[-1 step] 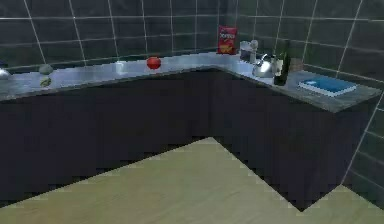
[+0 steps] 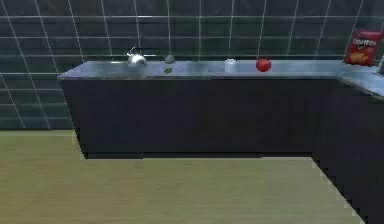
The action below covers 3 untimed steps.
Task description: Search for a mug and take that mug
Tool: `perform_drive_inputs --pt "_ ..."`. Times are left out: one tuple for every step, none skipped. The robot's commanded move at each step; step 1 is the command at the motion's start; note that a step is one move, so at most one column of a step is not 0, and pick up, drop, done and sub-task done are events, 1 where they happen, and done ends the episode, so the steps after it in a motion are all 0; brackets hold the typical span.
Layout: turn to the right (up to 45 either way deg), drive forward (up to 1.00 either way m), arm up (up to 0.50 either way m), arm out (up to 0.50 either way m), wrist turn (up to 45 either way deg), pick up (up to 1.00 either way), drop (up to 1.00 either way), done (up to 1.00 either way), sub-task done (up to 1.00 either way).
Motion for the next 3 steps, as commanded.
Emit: perform_drive_inputs --pt "0.0 1.0 0.0 0.0 0.0 0.0 0.0 0.0 0.0" --pt "-15.0 0.0 0.0 0.0 0.0 0.0 0.0 0.0 0.0" --pt "0.0 0.05 0.0 0.0 0.0 0.0 0.0 0.0 0.0"
